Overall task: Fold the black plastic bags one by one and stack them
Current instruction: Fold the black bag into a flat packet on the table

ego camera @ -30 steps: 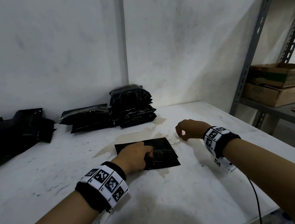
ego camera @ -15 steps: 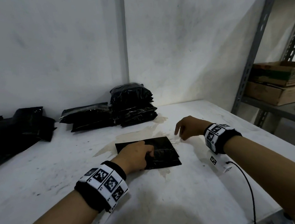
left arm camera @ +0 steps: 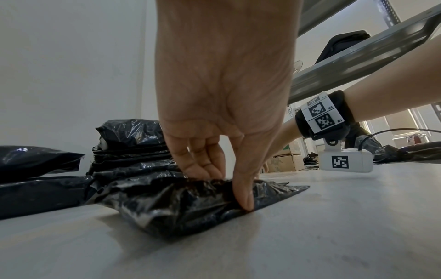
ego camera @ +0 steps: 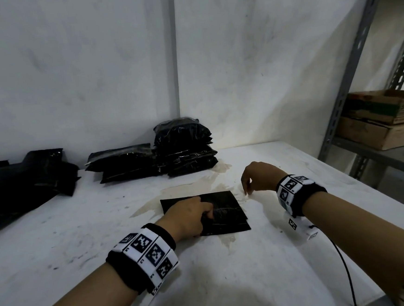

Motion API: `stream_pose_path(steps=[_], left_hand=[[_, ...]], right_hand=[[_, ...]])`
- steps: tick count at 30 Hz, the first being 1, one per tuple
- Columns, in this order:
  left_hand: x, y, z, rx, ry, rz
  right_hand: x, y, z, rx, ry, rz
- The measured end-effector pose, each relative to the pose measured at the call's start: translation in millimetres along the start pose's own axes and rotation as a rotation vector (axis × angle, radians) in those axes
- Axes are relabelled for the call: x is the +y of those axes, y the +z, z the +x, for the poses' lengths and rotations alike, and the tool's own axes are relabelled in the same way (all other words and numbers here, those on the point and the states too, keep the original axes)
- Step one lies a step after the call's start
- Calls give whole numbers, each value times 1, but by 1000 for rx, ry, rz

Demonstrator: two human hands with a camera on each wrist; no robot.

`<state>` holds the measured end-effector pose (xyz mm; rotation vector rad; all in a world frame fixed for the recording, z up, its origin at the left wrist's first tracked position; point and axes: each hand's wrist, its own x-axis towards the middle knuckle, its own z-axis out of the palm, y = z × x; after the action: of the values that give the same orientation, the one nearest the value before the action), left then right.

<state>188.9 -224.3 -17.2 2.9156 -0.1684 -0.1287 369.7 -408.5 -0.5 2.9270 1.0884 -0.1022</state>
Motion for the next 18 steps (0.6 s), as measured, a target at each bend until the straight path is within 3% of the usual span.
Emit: stream_pose_path(steps=[7, 12, 18], left_hand=[[-2, 1, 1, 3, -1, -10], [-3, 2, 3, 5, 3, -13], [-3, 1, 2, 13, 12, -10]], right_hand=[[-2, -3, 6, 16, -16, 37], [4, -6, 11, 144, -16, 176], [0, -8, 18, 144, -61, 195]])
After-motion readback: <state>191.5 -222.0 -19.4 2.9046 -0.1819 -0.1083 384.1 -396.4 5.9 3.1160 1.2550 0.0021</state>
